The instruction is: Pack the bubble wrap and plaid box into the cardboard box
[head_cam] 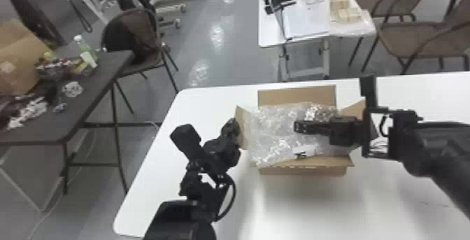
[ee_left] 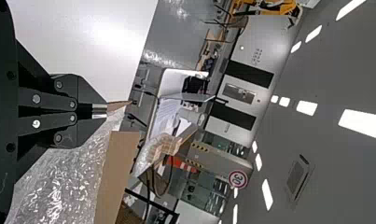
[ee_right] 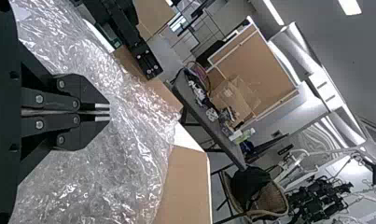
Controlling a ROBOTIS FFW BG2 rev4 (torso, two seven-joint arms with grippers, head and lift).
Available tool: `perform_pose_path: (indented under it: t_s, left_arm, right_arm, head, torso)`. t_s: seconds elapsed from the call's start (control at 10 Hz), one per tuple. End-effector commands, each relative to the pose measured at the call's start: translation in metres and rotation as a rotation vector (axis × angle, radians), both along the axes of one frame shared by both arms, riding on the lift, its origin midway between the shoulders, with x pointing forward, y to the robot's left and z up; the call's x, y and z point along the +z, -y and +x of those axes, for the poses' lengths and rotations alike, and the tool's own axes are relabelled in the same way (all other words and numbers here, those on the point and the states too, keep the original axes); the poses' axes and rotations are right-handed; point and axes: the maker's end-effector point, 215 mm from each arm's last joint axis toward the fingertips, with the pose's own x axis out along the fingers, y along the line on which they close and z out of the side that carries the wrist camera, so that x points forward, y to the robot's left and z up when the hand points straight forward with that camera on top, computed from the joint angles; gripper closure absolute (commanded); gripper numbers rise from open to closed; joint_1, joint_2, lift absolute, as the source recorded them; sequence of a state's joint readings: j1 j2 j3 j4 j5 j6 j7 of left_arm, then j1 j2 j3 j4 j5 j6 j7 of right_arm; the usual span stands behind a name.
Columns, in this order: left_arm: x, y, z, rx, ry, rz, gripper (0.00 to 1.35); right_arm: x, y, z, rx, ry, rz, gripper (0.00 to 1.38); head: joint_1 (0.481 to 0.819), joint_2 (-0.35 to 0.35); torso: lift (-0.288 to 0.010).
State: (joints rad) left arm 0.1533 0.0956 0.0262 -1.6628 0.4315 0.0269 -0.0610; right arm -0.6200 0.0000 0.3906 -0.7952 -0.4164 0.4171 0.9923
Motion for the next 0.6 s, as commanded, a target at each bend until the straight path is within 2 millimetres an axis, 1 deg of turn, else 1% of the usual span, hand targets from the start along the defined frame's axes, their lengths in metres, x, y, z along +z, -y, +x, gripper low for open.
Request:
perform_pose_path:
  t_s: [0.0, 0.1, 0.2, 0.3, 0.4, 0.5]
  left_arm:
    - [0.000, -0.004, -0.001, 0.006, 0.001, -0.004, 1.21]
    - [0.000, -0.009, -0.002, 0.012, 0.000, -0.001, 1.21]
    - [-0.002, -0.014, -0.003, 0.016, -0.003, -0.001, 1.21]
    - [-0.001, -0.020, -0.003, 0.021, -0.002, 0.007, 1.21]
    - [-0.001, -0.028, -0.004, 0.031, -0.002, 0.010, 1.21]
    - [-0.002, -0.034, -0.005, 0.042, -0.003, 0.008, 1.21]
  right_arm:
    - [0.003, -0.003, -0.001, 0.001, 0.018, 0.003, 0.57]
    - [0.010, -0.006, -0.001, 0.003, 0.047, -0.004, 0.29]
    - [0.018, -0.006, -0.002, 0.001, 0.078, -0.038, 0.11]
    - [0.029, -0.004, -0.003, -0.025, 0.104, -0.066, 0.09]
    - [0.042, 0.004, -0.004, -0.059, 0.136, -0.073, 0.11]
    - [0.054, 0.019, -0.004, -0.110, 0.172, -0.060, 0.12]
  head:
    - [0.695, 0.323]
    - [0.695, 0.323]
    - [0.695, 0.329]
    - [0.695, 0.336]
    - [0.695, 0.341]
    - [0.695, 0.344]
  torso:
    - [-0.089]
    - [-0.089]
    - [-0.089]
    - [-0.089]
    - [-0.089]
    - [-0.089]
